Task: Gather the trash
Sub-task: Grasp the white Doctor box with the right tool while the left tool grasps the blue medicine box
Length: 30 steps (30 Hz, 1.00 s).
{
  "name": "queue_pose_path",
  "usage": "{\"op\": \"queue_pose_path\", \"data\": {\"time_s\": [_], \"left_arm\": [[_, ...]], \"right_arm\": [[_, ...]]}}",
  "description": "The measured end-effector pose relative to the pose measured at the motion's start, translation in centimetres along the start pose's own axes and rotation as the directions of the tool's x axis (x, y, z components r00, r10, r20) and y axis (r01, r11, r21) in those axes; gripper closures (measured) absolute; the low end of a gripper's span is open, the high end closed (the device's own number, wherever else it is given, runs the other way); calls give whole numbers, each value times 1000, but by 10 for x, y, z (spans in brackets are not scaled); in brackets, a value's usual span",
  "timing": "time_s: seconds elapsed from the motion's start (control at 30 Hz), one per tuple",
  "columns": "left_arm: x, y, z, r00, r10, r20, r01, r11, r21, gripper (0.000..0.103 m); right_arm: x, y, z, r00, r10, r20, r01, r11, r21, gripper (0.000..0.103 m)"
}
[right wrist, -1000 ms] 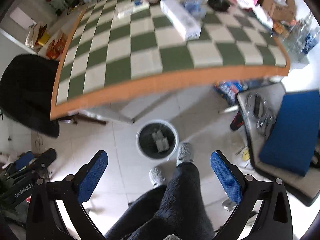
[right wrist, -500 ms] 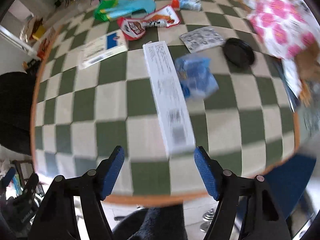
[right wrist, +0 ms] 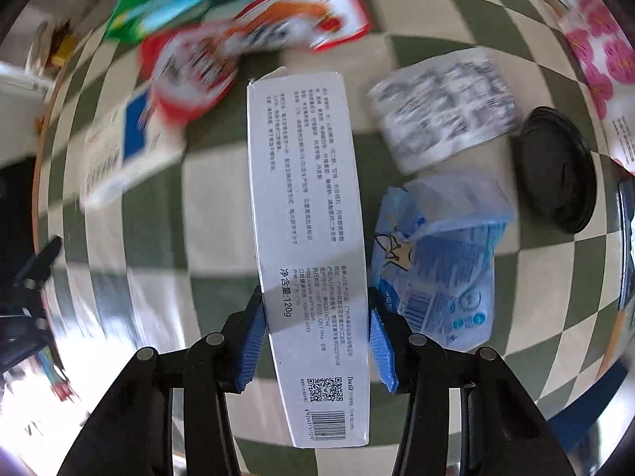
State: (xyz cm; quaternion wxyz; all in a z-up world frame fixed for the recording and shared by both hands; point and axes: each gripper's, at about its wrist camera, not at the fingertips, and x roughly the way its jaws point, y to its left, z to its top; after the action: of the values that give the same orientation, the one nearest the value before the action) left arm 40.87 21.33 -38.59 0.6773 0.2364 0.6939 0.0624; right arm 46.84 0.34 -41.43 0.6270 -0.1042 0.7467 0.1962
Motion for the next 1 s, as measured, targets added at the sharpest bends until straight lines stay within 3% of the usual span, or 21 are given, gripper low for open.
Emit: {"op": "queue_pose_path", "data": {"time_s": [0.13,0.33,0.5,0.6,0.67,0.77,0.87,0.9,0.93,1.0], "left_arm": [[15,-10,31,997,-79,-3,79,981,175,1],[38,-23,53,987,-150,-64,162,939,302,1],[53,-23,60,974,-202,-105,224,931,288,3],[50,-19,60,951,-285,-122,307,922,235,25],[47,-20,55,957,-268,-111,286,935,211,25],[45,-21,46,949,-293,-113,304,948,97,25],[41,-22,29,928,-352,-119,342,934,-100,25],[39,-24,20,917,-379,-126,354,917,-182,25],[40,-24,7,898,-415,-147,359,884,-300,25],[43,-22,-26,843,-518,-145,368,752,-547,25]], "right_arm": [[3,-20,26,999,35,-15,-34,997,63,54],[8,-21,45,999,37,-35,-35,998,59,54],[9,-23,56,998,47,-42,-44,997,65,53],[11,-22,59,998,48,-39,-46,997,61,54],[11,-23,59,998,47,-37,-45,997,61,54],[11,-24,51,998,41,-37,-39,998,53,54],[8,-21,31,998,38,-40,-37,999,39,54],[9,-19,30,998,37,-41,-36,999,35,54],[10,-17,26,998,34,-43,-33,999,29,54],[14,-11,13,998,35,-53,-35,999,14,54]]}}
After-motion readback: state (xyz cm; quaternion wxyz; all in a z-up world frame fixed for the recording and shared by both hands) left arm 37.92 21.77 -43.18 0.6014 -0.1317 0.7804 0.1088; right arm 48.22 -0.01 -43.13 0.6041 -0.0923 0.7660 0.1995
